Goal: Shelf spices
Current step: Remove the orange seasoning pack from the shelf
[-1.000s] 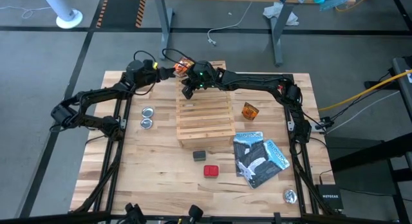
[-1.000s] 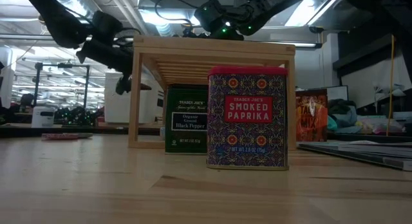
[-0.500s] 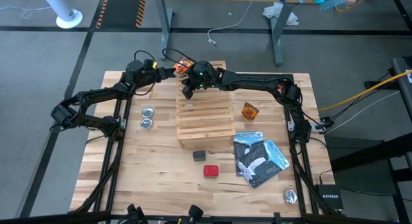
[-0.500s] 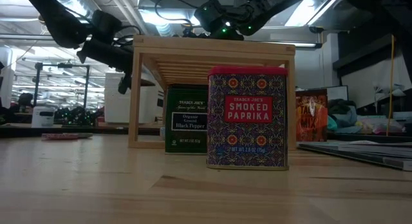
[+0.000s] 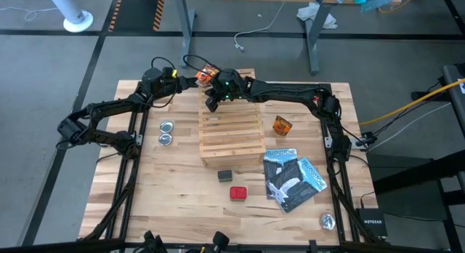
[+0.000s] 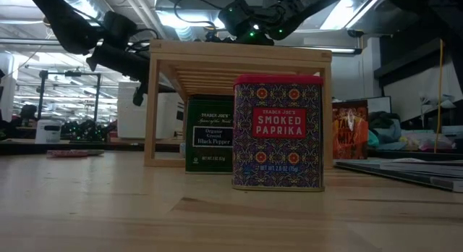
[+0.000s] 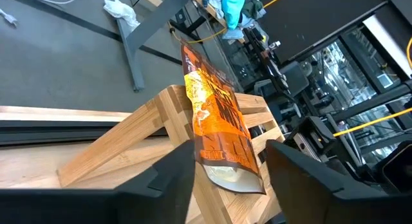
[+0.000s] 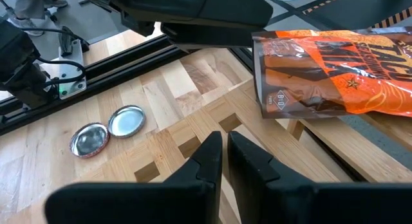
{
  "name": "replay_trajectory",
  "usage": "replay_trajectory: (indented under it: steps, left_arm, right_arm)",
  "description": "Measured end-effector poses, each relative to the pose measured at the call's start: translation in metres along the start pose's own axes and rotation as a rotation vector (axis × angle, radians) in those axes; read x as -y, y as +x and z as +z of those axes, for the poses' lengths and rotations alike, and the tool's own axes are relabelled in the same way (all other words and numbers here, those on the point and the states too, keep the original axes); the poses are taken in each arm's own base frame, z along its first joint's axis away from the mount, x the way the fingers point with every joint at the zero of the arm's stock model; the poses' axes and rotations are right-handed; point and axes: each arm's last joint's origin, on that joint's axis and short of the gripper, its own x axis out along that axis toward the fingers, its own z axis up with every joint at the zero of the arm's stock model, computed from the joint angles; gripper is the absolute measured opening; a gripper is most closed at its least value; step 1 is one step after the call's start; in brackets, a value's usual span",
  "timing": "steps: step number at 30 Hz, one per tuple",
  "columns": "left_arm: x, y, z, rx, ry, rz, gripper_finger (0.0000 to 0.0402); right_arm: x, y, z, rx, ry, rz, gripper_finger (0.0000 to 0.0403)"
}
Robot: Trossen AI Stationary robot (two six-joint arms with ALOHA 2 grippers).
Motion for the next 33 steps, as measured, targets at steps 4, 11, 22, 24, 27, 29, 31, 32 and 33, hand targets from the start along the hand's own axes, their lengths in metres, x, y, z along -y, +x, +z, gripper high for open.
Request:
replay_trajectory:
  steps: [4, 11, 22, 24, 27, 29, 31, 32, 33]
  left_arm:
    - [0.002, 0.001, -0.003, -0.011, 0.014, -0.007, 0.0148]
    - [0.004, 0.002, -0.005, -0.02, 0.034, -0.015, 0.0091]
    - [0.004, 0.002, -0.004, -0.018, 0.103, -0.015, 0.0049]
    - [0.004, 0.002, -0.004, -0.018, 0.115, -0.016, 0.0052]
    - [0.004, 0.002, -0.005, -0.018, 0.11, -0.016, 0.006]
    - [0.004, 0.002, -0.004, -0.017, 0.113, -0.016, 0.0064]
    - [0.004, 0.002, -0.004, -0.018, 0.115, -0.016, 0.0065]
    - [0.004, 0.002, -0.004, -0.018, 0.115, -0.016, 0.0064]
    - [0.004, 0.002, -0.004, -0.018, 0.114, -0.016, 0.0062]
  right_arm:
    - [0.0, 0.0, 0.0, 0.0, 0.0, 0.0, 0.0033]
    - [0.0, 0.0, 0.0, 0.0, 0.0, 0.001, 0.0033]
    - [0.0, -0.001, 0.002, 0.009, 0.0, 0.002, 0.0033]
    - [-0.001, -0.003, 0.004, 0.017, -0.009, 0.003, 0.0033]
    - [-0.002, -0.007, 0.007, 0.022, -0.024, 0.002, 0.0033]
    - [-0.001, -0.009, 0.009, 0.033, -0.027, -0.015, 0.0033]
    - [-0.001, -0.013, 0.012, 0.04, -0.028, -0.041, 0.0033]
    - [0.0, -0.014, 0.014, 0.05, -0.03, -0.06, 0.0033]
    - [0.0, -0.016, 0.015, 0.057, -0.033, -0.078, 0.0033]
